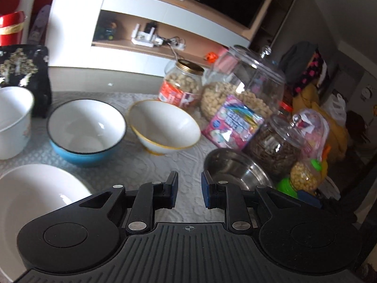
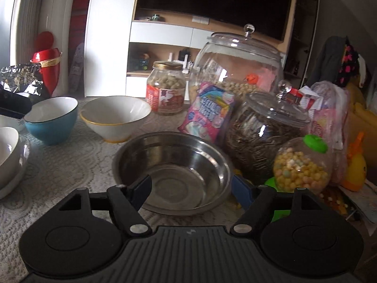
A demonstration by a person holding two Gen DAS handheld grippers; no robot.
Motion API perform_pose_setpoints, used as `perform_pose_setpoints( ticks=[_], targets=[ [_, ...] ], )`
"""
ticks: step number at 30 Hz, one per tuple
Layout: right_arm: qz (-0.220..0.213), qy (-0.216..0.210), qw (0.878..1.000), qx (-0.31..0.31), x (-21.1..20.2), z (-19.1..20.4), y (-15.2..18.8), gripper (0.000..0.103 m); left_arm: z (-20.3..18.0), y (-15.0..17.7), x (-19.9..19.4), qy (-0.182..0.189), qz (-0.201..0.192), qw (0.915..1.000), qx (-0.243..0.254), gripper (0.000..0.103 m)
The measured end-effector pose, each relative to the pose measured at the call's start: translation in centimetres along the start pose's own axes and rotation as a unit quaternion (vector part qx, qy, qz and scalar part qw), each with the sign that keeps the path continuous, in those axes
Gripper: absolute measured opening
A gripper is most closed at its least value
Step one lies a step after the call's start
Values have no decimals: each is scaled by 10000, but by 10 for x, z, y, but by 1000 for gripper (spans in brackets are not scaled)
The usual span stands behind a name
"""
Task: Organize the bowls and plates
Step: 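Move the left gripper to the steel bowl and grasp its rim, then lift the steel bowl with the left gripper and carry it toward the white bowl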
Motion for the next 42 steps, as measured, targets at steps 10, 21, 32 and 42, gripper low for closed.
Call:
perform_pose_setpoints(
  ticks=[10, 21, 32, 42],
  targets=[
    [836, -721, 9828, 1477, 48, -45, -9, 78, -11, 14, 103, -266, 701, 9934, -869, 23],
    [1157, -107, 9887, 945, 99, -31, 1, 43, -16, 22, 138, -111, 919, 9922, -829, 23],
    [1188, -846, 9864, 758, 72, 4, 8, 26, 1, 43, 100, -47, 1205, 9913, -518, 19],
    [1720, -2069, 9605, 709, 19, 36, 26, 26, 24, 83, 25, -265, 1540, 9865, -498, 20]
  ],
)
Point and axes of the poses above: each gripper's, at about its wrist camera, not at the fingertips, and x roughly the way its jaws point, z to its left, y to its underside, the point moved 9 cm from there along x, roughly the way its jaws point, and after that the axes turned 3 degrees about x, right-handed, at the moved point
